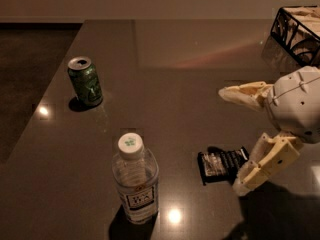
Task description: Knock blue plastic bottle over
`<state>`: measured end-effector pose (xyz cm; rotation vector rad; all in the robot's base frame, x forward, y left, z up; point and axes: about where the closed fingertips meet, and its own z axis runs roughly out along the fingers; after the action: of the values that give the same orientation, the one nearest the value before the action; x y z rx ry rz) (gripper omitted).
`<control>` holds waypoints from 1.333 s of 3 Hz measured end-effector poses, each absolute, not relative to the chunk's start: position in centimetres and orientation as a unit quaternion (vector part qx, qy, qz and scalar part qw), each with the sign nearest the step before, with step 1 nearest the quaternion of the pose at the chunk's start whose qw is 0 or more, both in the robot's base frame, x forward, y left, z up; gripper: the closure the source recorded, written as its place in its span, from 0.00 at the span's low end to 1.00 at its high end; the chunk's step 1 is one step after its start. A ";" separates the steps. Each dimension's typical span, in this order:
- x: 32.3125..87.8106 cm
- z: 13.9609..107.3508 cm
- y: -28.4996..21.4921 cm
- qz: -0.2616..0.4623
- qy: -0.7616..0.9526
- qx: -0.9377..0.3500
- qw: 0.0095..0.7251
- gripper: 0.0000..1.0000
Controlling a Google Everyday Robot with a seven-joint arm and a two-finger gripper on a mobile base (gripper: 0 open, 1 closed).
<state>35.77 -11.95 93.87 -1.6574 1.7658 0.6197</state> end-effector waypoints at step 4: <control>31.5 94.2 0.4 0.362 0.597 -0.620 0.359 0.00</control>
Offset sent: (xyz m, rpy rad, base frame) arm -0.0547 0.1194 -0.0045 0.2487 0.0522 0.1879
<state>31.51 0.44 94.21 -1.5987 1.5388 0.9338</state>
